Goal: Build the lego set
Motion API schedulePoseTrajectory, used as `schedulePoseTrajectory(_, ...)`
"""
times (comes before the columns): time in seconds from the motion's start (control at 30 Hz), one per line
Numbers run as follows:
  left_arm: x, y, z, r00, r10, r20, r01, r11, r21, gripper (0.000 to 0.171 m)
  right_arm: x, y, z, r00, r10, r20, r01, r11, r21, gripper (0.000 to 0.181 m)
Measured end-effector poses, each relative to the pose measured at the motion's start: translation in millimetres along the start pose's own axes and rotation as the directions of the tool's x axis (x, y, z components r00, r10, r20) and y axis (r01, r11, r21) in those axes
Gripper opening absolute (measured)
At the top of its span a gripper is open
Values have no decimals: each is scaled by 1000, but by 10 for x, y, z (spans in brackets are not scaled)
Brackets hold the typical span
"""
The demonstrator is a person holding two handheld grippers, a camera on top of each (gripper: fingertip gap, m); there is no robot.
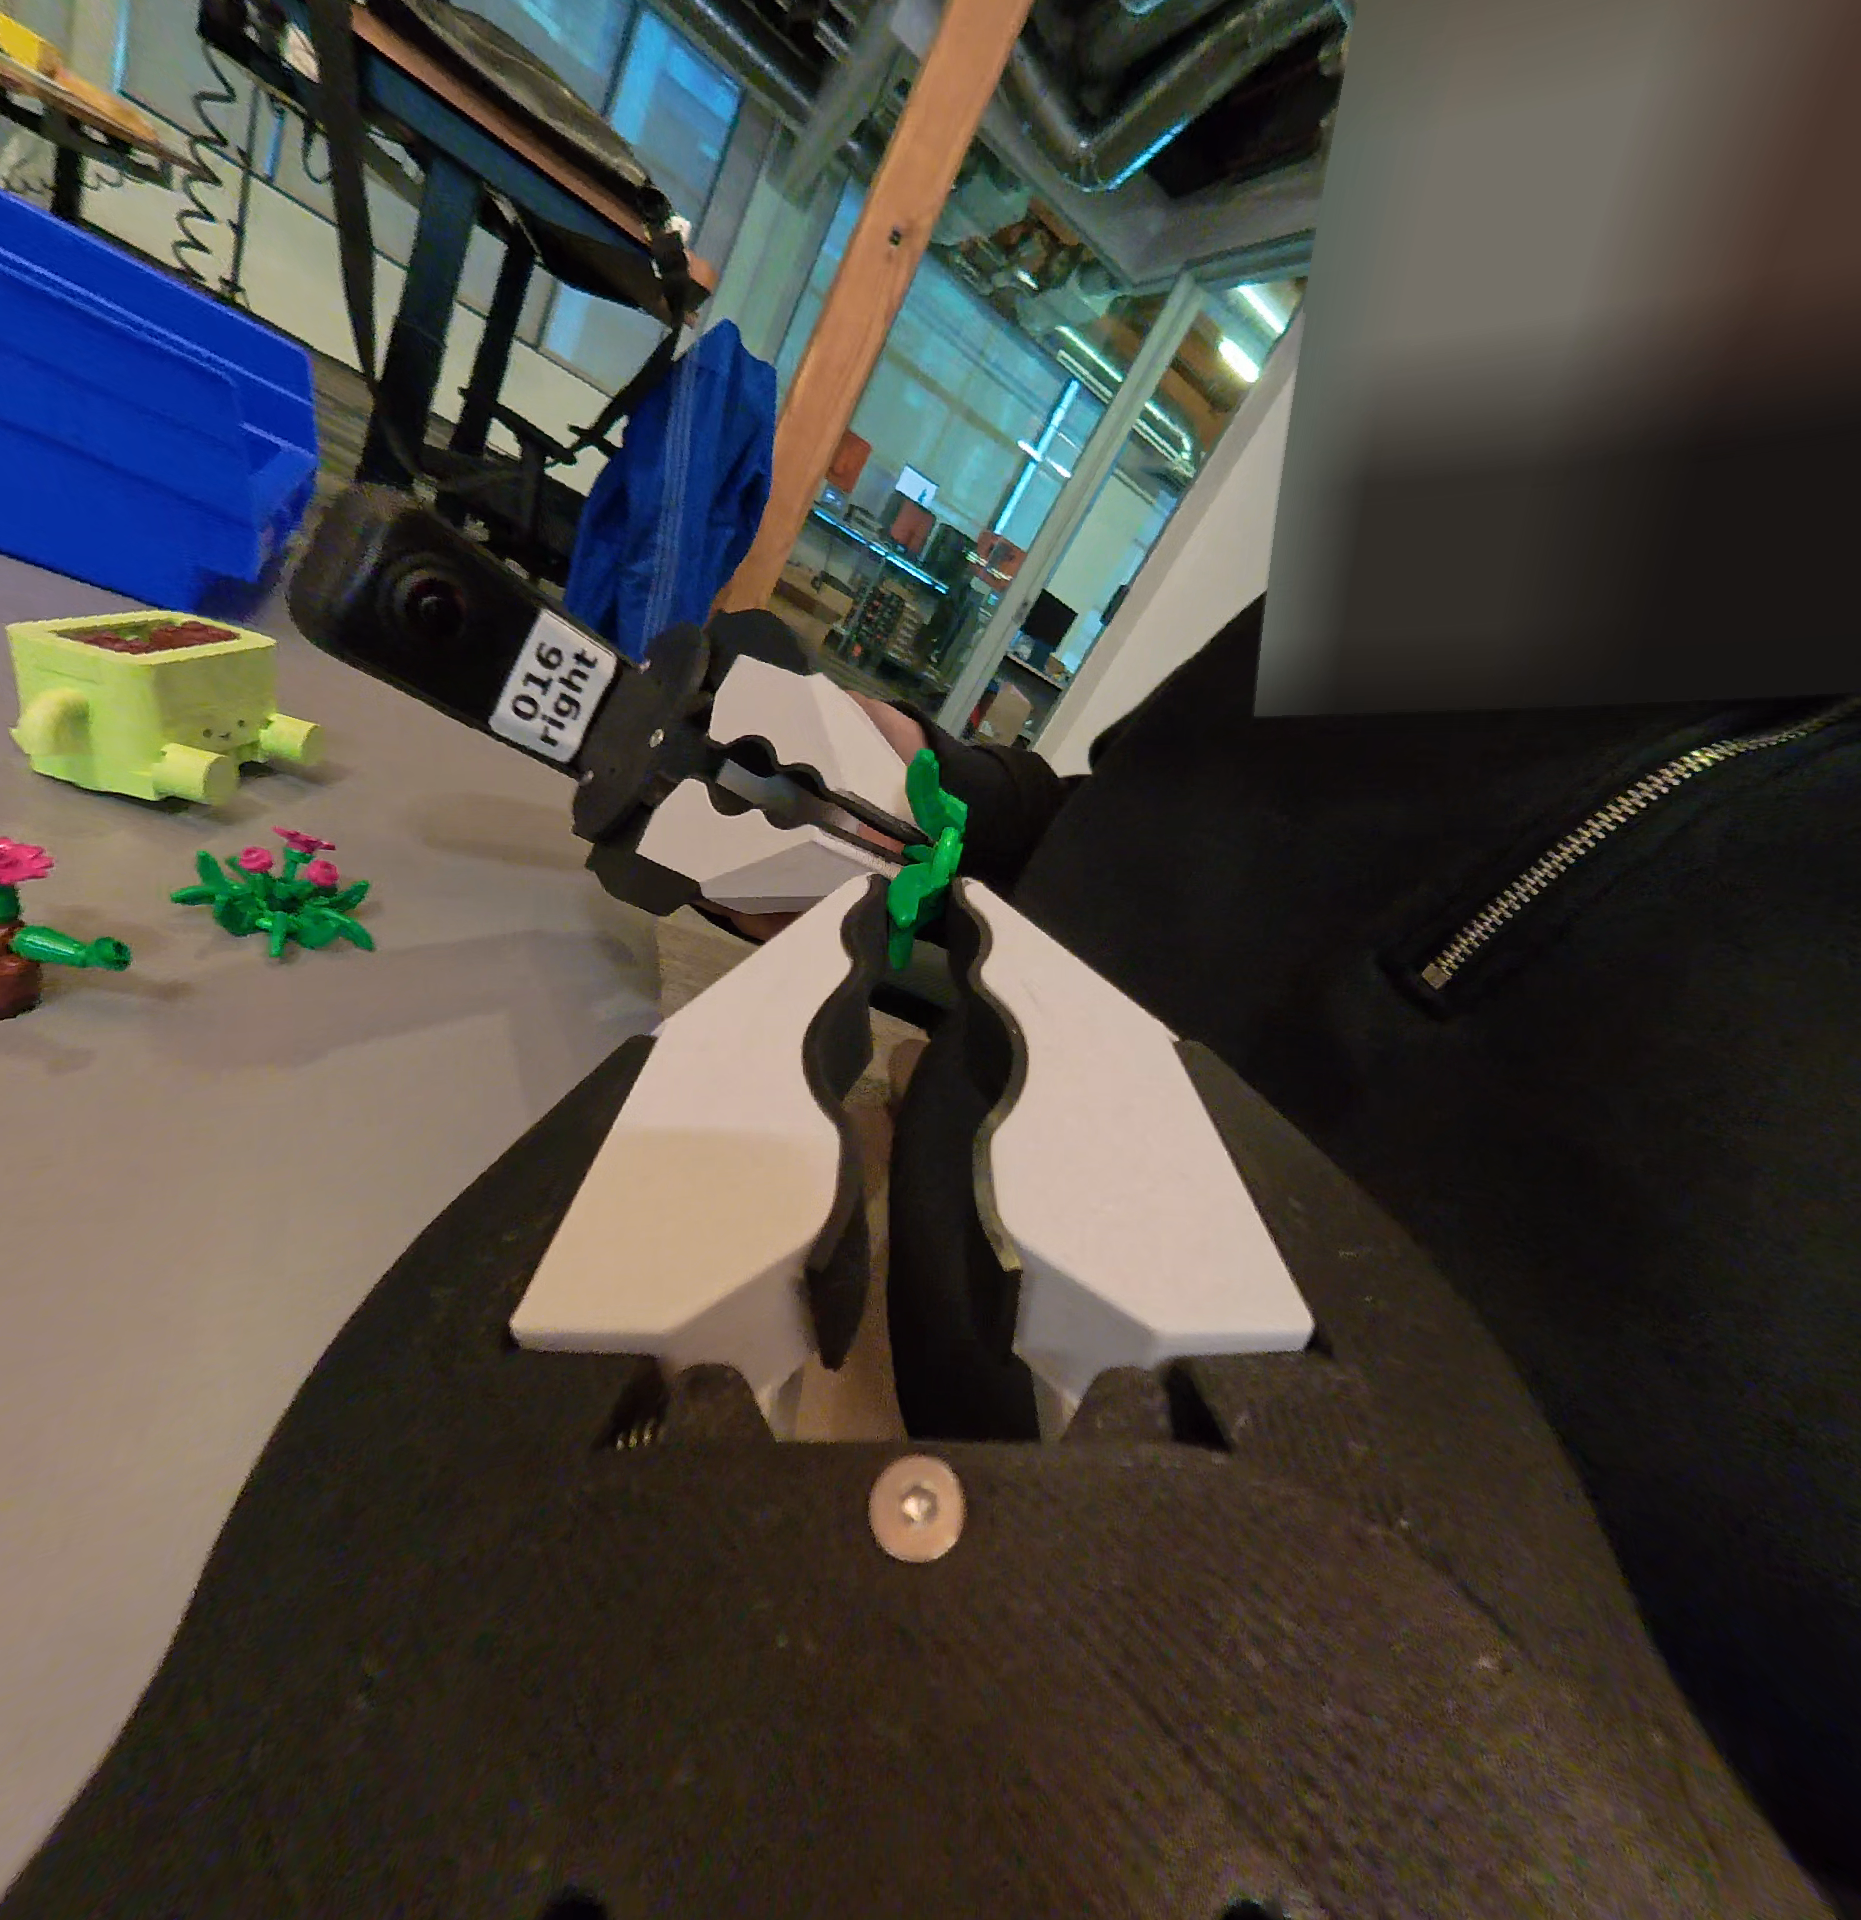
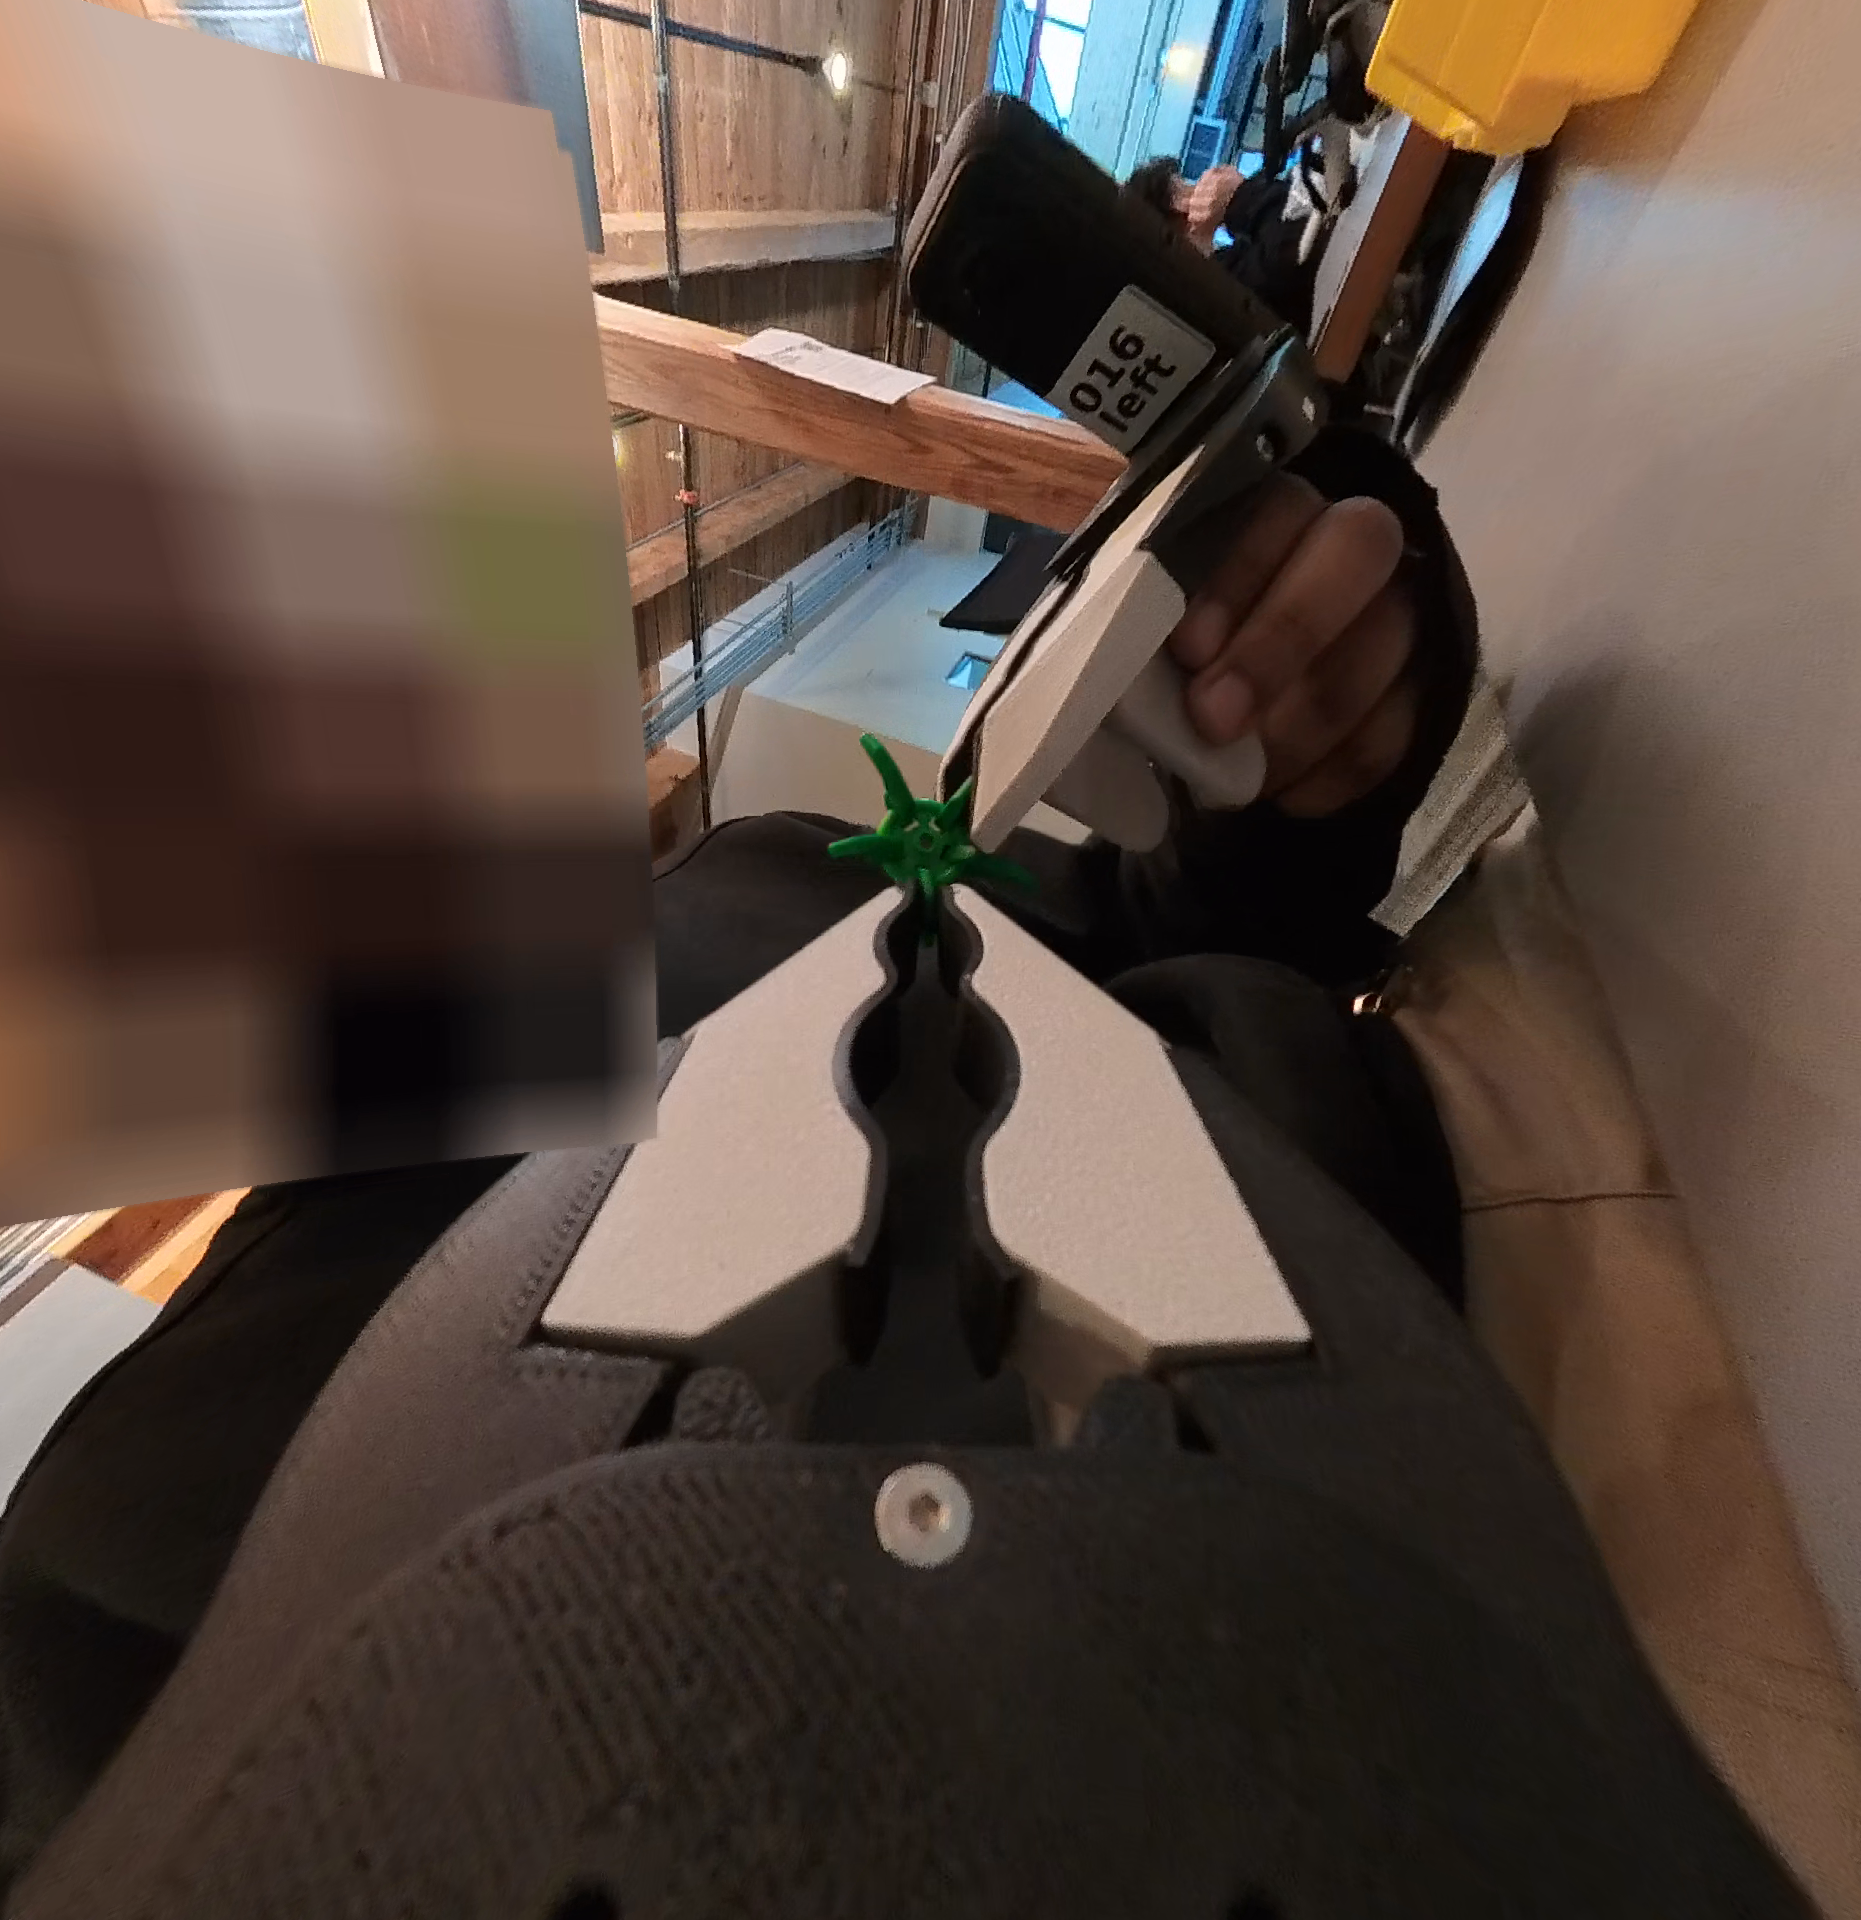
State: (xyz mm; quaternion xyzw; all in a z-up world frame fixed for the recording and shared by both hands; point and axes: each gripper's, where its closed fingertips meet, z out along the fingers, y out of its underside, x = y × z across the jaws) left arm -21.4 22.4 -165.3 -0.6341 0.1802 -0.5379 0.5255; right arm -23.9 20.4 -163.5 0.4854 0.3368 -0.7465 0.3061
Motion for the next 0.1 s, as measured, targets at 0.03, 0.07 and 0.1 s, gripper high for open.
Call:
schedulePoseTrajectory(0.03,-23,-6,-1,1000,6,14,-6,1000,5,7,6,-17,-12,1000,4,1,-4,1000,14,0)
schedulePoseTrajectory(0.07,-48,-13,-2,1000,9,30,-10,1000,13,7,14,-34,-26,1000,7,2,-7,1000,28,0)
schedulePoseTrajectory(0.1,-70,-22,-2,999,12,45,-13,1000,23,7,20,-53,-39,1000,9,4,-9,999,43,0)
